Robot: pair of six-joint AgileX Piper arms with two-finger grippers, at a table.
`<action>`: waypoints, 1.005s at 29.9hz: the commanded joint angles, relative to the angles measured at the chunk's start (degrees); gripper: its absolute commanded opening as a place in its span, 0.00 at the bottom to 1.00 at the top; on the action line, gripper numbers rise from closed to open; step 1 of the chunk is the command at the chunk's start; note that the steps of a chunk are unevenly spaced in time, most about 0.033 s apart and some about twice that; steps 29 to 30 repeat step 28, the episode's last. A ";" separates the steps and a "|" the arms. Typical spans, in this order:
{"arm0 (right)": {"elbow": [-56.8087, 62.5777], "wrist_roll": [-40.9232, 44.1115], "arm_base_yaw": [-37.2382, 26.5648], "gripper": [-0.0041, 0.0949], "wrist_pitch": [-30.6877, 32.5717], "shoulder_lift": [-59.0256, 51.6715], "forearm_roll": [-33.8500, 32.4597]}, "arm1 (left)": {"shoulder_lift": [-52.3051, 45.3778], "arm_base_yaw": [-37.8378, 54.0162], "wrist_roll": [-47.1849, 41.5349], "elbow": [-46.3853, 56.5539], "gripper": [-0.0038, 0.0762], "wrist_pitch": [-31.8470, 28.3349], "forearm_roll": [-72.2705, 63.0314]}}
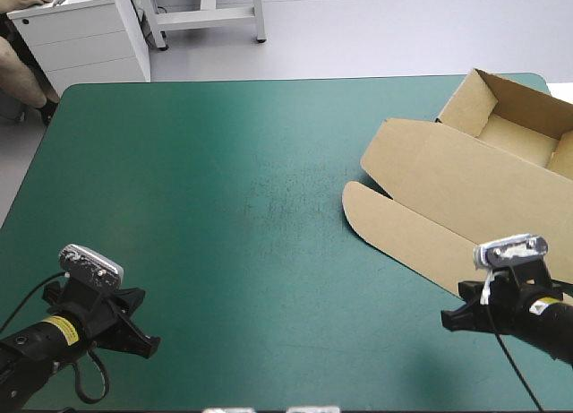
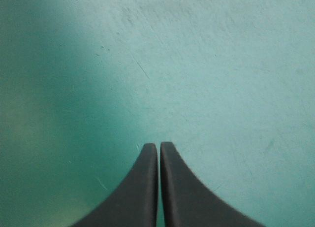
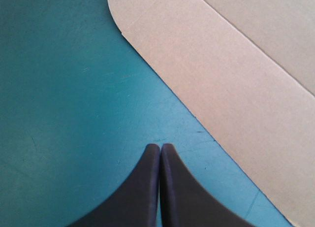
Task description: Fold the box
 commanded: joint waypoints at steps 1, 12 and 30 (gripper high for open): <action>2.32 -0.96 -0.04 0.03 -2.62 -5.51 1.62 | 0.26 -0.08 0.40 1.78 0.04 -3.87 -2.26; 10.16 -1.99 -0.04 0.03 -2.62 -16.34 1.62 | -4.79 -0.08 0.40 9.02 0.04 -3.86 -2.48; 10.03 -1.99 -0.04 0.03 -2.26 -16.39 1.62 | -7.23 -0.08 0.00 10.69 0.04 -3.86 -2.48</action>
